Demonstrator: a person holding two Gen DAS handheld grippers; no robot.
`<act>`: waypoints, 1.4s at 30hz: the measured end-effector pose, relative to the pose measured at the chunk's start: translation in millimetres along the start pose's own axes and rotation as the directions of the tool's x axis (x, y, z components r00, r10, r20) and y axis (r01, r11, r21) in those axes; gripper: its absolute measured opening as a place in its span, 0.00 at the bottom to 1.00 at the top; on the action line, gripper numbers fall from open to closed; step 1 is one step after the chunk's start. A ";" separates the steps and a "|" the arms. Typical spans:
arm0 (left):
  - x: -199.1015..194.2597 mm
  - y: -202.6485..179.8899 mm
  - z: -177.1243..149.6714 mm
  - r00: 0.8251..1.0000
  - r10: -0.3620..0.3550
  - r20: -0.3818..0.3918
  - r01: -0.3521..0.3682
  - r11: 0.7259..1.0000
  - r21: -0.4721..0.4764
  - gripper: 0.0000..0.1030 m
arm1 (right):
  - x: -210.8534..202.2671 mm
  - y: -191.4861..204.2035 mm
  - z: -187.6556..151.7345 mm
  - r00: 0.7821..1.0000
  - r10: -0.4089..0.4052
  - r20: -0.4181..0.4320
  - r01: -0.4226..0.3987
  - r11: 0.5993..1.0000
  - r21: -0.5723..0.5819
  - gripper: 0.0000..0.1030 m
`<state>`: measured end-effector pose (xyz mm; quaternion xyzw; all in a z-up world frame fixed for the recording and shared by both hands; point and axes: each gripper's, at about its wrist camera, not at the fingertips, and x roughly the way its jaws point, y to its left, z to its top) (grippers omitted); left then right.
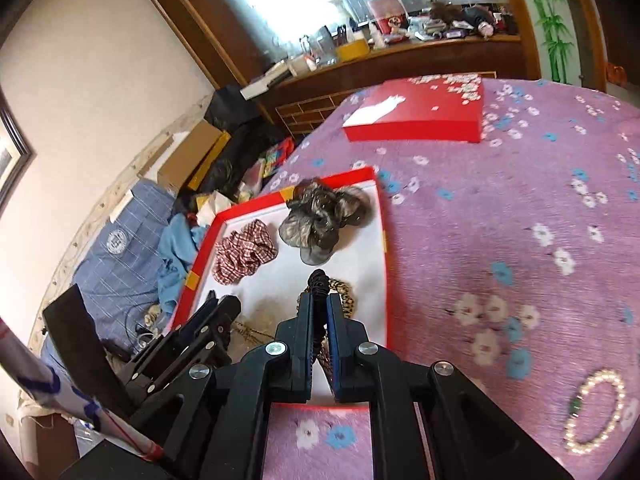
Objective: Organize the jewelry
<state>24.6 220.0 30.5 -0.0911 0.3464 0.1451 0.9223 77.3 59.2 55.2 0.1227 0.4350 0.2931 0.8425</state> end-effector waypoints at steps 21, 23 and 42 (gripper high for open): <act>-4.6 -1.5 0.1 0.999 -0.021 0.027 0.022 1.000 -0.008 0.35 | -4.6 -16.6 -12.6 0.999 -0.015 -0.029 0.015 1.000 0.027 0.13; -8.6 -1.7 1.2 0.999 -0.024 0.048 0.024 1.000 -0.008 0.35 | -17.4 -19.9 -17.5 1.000 -0.007 -0.020 0.008 1.000 0.025 0.13; -42.5 -134.4 -15.5 0.890 -0.385 -0.243 0.431 0.884 0.178 0.35 | -161.2 -226.0 -43.2 0.892 -0.445 -0.075 0.449 0.857 0.251 0.12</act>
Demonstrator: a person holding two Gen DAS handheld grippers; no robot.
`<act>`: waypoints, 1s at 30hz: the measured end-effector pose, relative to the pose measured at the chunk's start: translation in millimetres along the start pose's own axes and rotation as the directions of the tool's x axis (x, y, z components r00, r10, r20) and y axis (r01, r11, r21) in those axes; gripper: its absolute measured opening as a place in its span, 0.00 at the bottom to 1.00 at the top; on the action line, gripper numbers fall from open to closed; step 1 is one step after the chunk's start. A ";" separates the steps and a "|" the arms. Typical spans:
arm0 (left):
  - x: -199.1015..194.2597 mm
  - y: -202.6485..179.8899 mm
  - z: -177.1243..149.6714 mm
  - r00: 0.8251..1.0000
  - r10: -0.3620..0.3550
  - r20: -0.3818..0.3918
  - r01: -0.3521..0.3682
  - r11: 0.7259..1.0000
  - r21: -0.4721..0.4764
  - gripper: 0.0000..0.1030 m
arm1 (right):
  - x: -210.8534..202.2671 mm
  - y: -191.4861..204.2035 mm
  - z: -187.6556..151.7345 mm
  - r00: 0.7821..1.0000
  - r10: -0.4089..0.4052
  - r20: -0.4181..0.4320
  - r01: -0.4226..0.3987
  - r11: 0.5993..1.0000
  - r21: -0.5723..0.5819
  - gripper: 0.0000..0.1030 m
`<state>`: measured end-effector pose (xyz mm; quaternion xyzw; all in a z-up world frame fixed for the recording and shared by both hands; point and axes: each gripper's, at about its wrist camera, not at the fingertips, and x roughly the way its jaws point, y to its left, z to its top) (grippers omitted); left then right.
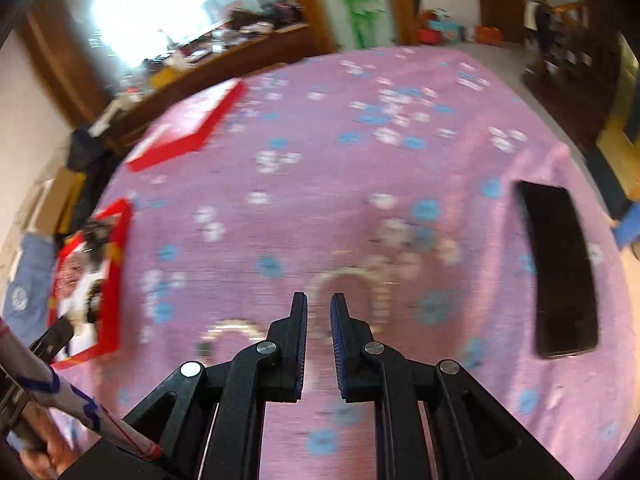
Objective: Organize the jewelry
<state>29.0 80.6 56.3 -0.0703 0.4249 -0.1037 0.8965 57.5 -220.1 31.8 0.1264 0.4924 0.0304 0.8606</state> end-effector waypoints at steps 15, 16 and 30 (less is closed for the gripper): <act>67.9 -67.6 -0.2 0.985 -0.007 -0.174 0.026 0.994 0.104 0.34 | 38.6 -6.3 -3.0 0.991 -0.132 -0.003 0.130 0.983 -0.133 0.05; 70.8 -69.4 1.0 0.983 -0.011 -0.183 0.031 0.994 0.106 0.34 | 37.1 -10.1 -2.5 0.991 -0.132 0.005 0.132 0.985 -0.112 0.05; 112.6 -116.1 -5.7 0.973 0.035 -0.226 0.024 0.967 0.254 0.24 | -13.7 -44.9 7.4 0.974 0.107 0.200 -0.124 0.990 0.074 0.05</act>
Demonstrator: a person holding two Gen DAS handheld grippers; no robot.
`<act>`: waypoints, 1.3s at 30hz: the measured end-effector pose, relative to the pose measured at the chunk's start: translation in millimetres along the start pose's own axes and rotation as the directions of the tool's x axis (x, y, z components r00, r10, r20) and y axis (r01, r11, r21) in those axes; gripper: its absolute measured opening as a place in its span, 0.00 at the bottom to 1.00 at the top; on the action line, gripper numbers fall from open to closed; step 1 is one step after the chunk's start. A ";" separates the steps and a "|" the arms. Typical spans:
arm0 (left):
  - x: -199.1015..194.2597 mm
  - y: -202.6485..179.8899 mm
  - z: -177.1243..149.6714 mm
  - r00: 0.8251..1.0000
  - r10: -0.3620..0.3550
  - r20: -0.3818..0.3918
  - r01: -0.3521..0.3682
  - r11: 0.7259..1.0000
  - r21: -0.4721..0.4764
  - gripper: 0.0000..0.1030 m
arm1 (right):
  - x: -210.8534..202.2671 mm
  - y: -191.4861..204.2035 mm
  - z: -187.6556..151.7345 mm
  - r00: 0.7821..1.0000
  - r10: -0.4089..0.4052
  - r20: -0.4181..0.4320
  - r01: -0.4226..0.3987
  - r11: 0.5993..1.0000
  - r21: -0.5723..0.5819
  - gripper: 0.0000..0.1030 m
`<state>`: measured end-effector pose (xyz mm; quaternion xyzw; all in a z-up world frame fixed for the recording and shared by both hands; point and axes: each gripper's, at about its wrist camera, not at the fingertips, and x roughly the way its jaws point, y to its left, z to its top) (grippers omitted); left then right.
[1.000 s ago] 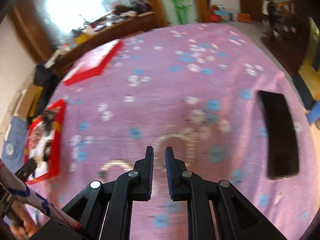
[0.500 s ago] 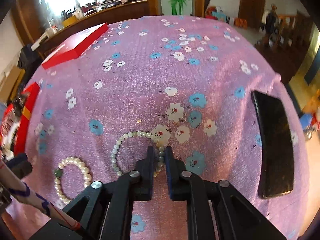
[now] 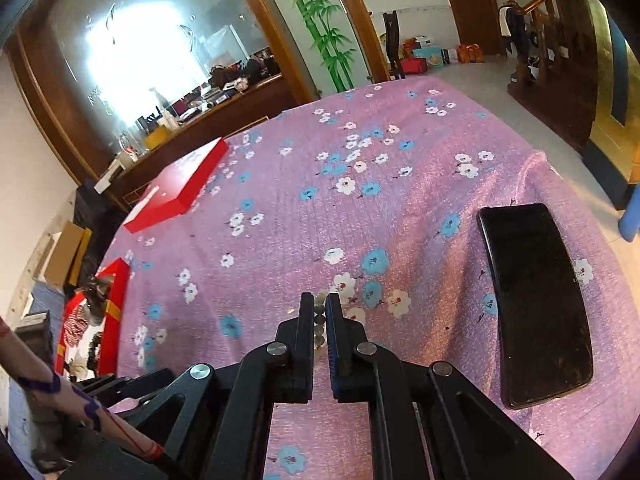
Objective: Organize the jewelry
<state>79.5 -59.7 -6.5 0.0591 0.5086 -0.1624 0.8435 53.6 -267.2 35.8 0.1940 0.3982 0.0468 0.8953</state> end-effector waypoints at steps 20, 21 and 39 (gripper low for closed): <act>-58.0 21.0 -3.5 0.926 0.103 0.364 -0.080 0.994 -0.078 0.03 | -25.3 38.8 -11.9 0.985 0.149 0.083 -0.140 0.984 -0.112 0.06; -59.5 20.5 -3.2 0.923 0.108 0.369 -0.085 0.993 -0.078 0.03 | -25.5 39.3 -12.1 0.985 0.150 0.084 -0.140 0.984 -0.113 0.06; -14.3 44.1 1.8 0.990 0.083 0.118 -0.073 0.994 -0.085 0.35 | -19.3 35.9 -12.2 0.987 0.149 0.055 -0.143 0.985 -0.099 0.06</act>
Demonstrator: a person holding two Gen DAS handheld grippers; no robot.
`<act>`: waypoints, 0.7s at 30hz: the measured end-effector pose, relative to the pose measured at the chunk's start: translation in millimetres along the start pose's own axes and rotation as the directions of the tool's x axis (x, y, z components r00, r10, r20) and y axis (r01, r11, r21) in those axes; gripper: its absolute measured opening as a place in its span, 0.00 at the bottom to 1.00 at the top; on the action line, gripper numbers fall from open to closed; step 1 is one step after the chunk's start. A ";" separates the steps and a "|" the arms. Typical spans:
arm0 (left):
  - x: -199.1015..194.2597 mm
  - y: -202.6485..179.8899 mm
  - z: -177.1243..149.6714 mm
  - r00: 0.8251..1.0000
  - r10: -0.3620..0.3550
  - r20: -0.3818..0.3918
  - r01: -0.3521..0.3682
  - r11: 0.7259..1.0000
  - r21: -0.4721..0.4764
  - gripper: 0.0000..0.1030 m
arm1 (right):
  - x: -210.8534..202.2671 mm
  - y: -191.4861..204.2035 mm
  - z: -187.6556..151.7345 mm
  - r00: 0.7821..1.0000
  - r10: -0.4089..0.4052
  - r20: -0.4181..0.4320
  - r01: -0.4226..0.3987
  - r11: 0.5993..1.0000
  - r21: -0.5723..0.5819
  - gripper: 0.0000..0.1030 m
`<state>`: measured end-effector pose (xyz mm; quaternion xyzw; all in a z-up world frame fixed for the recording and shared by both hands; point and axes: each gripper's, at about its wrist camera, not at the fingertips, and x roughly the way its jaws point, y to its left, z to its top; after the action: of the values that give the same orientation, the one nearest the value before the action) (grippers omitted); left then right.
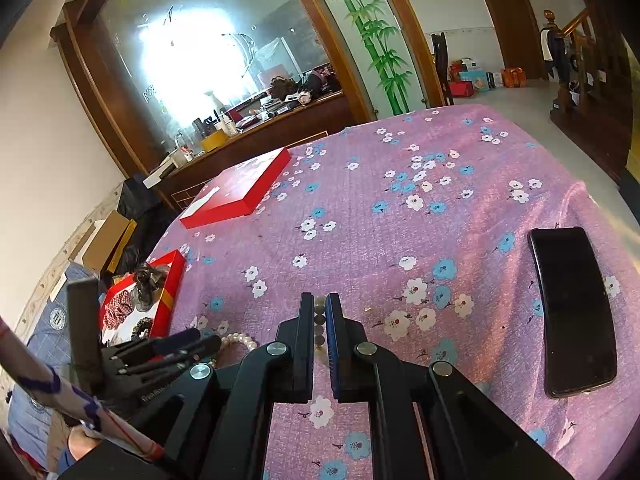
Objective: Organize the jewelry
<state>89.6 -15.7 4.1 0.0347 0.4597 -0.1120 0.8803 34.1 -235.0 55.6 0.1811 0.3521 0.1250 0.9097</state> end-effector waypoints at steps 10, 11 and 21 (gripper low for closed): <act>12.6 -19.5 -11.1 0.997 0.073 0.010 -0.074 0.994 0.083 0.10 | 1.0 0.9 -1.3 1.000 0.007 -0.004 -0.007 1.000 -0.001 0.06; 10.1 -19.7 -11.8 0.997 0.067 0.024 -0.069 0.994 0.080 0.10 | 1.3 0.7 -1.2 1.000 0.008 -0.005 -0.008 1.000 0.000 0.06; -31.9 -2.3 0.6 0.980 0.026 0.199 -0.021 0.999 -0.026 0.10 | -3.4 5.4 -2.0 1.000 0.025 0.009 -0.025 1.000 -0.010 0.06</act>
<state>71.9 -12.7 30.6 0.0185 0.3702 -0.0990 0.9235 29.7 -230.8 58.5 0.1814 0.3451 0.1373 0.9106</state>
